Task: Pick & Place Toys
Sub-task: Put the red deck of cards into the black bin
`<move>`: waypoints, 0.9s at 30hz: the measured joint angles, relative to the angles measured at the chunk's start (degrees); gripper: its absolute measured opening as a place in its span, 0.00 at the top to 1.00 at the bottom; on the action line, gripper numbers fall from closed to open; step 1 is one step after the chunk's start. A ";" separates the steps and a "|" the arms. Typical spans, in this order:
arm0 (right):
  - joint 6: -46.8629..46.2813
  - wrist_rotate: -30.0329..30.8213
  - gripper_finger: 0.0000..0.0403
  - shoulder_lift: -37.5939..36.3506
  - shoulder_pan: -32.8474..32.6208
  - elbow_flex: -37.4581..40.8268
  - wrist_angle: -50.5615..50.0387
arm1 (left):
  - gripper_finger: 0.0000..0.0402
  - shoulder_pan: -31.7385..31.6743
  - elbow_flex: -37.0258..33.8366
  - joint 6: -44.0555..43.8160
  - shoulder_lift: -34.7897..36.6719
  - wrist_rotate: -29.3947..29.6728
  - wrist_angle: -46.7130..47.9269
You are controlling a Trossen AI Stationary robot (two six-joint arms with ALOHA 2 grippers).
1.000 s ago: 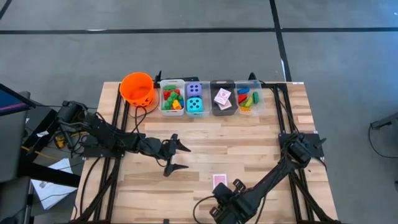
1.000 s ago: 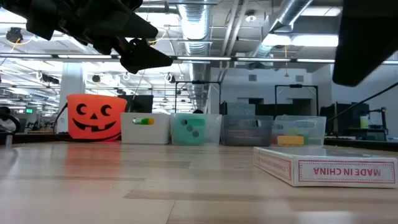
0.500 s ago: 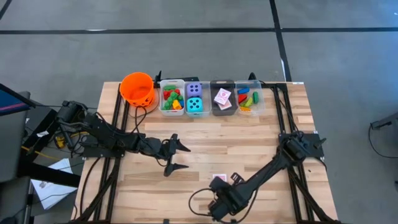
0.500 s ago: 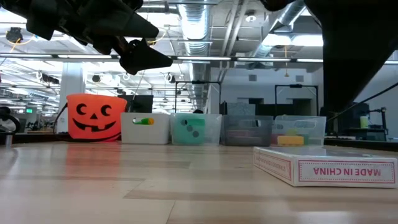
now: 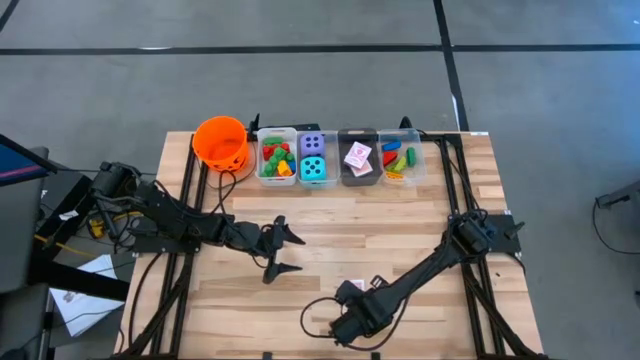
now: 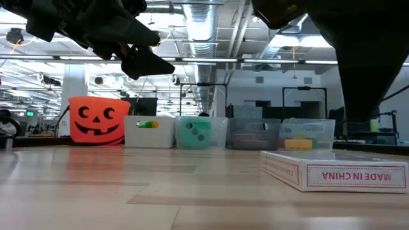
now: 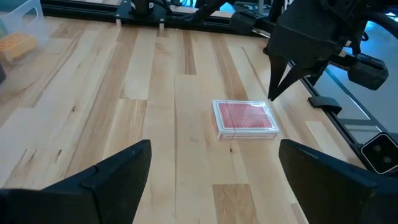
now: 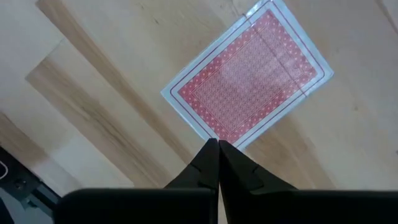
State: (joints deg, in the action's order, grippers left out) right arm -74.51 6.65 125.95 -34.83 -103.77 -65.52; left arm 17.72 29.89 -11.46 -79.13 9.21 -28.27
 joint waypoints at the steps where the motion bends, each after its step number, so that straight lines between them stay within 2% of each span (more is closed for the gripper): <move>1: -0.01 -0.20 1.00 0.00 0.05 0.00 -0.01 | 0.14 0.00 0.00 0.00 0.00 0.00 -0.02; 14: -2.91 -0.84 1.00 0.00 1.27 0.00 -0.21 | 0.15 0.00 0.00 0.00 0.00 0.04 0.08; 18: -8.17 -1.08 1.00 0.00 1.72 0.00 -0.35 | 0.15 0.00 0.00 -0.01 0.00 0.05 1.32; 22: -13.40 0.57 1.00 0.03 1.94 0.11 -4.74 | 0.15 0.00 0.00 -0.93 0.00 0.09 3.37; 27: -12.10 0.27 1.00 1.60 1.61 0.10 -0.54 | 0.15 0.00 0.00 -2.51 0.00 0.28 4.11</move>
State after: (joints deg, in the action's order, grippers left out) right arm -86.61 6.92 127.55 -33.22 -103.66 -66.06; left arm 17.72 29.89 -13.98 -79.13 9.50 -24.16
